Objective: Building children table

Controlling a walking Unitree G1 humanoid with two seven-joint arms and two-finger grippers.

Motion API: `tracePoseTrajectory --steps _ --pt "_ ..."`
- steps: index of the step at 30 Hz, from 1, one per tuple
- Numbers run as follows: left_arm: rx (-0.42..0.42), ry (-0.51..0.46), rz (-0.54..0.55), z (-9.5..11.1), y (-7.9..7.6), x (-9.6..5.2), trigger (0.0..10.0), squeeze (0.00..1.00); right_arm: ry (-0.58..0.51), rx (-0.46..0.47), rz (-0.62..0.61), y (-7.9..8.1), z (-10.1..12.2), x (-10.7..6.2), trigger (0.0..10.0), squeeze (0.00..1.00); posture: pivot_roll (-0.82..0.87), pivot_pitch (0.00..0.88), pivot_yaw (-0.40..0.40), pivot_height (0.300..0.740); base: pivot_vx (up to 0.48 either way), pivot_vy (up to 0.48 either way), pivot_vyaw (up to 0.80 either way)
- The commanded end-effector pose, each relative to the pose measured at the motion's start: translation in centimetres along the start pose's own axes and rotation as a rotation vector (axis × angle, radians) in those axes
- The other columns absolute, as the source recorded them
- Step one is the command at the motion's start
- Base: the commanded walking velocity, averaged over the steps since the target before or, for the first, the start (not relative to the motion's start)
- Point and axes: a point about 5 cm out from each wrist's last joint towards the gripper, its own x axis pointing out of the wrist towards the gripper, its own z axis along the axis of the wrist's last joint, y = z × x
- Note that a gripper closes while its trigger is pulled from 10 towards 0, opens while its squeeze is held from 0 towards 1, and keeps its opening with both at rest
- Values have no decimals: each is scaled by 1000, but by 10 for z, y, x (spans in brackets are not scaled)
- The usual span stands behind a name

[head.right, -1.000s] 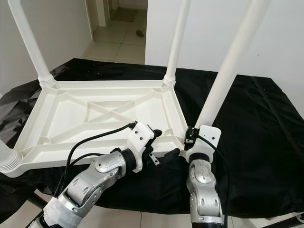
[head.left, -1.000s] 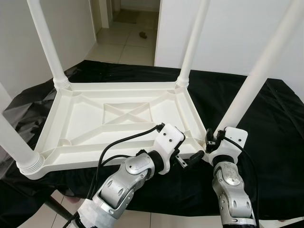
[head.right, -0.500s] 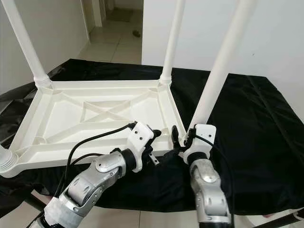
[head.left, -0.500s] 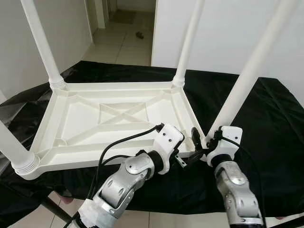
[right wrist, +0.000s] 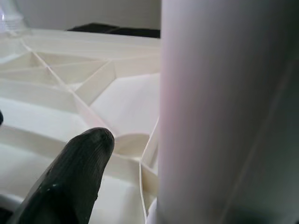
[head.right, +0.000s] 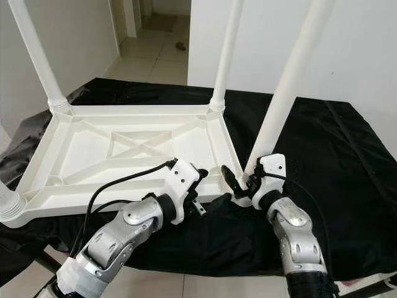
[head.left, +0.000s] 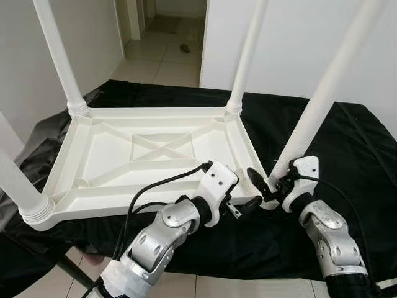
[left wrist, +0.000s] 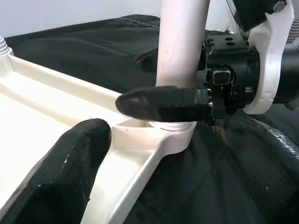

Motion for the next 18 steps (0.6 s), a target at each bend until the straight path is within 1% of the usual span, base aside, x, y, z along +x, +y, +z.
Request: tracePoseTrajectory --steps 1,4,5,7,8,16,18 --pt "13 12 -17 -2 -1 -2 10000 0 34 -7 70 0 -8 1 6627 0 27 25 -40 740 0 0 0" --pt "14 12 -16 -2 0 -2 10000 0 40 -7 85 -1 -10 1 6627 0 28 25 -39 740 0 0 0" --pt "14 13 -15 -2 0 -2 10000 0 48 -16 101 -3 -12 2 275 0 28 25 -36 740 0 0 0" --pt "14 13 -15 -2 0 -2 10000 0 48 -16 101 -3 -12 2 275 0 28 25 -36 740 0 0 0" --pt "15 15 -14 -2 0 -2 10000 0 55 -17 118 -6 -13 2 0 0 30 26 -35 740 0 0 0" --pt "14 28 -14 -3 1 -3 10000 0 51 -17 138 -10 -14 4 0 0 29 25 -30 740 0 0 0" --pt "16 33 -14 -4 1 -3 10000 0 45 0 127 -10 -15 4 0 0 29 25 -30 740 0 0 0"
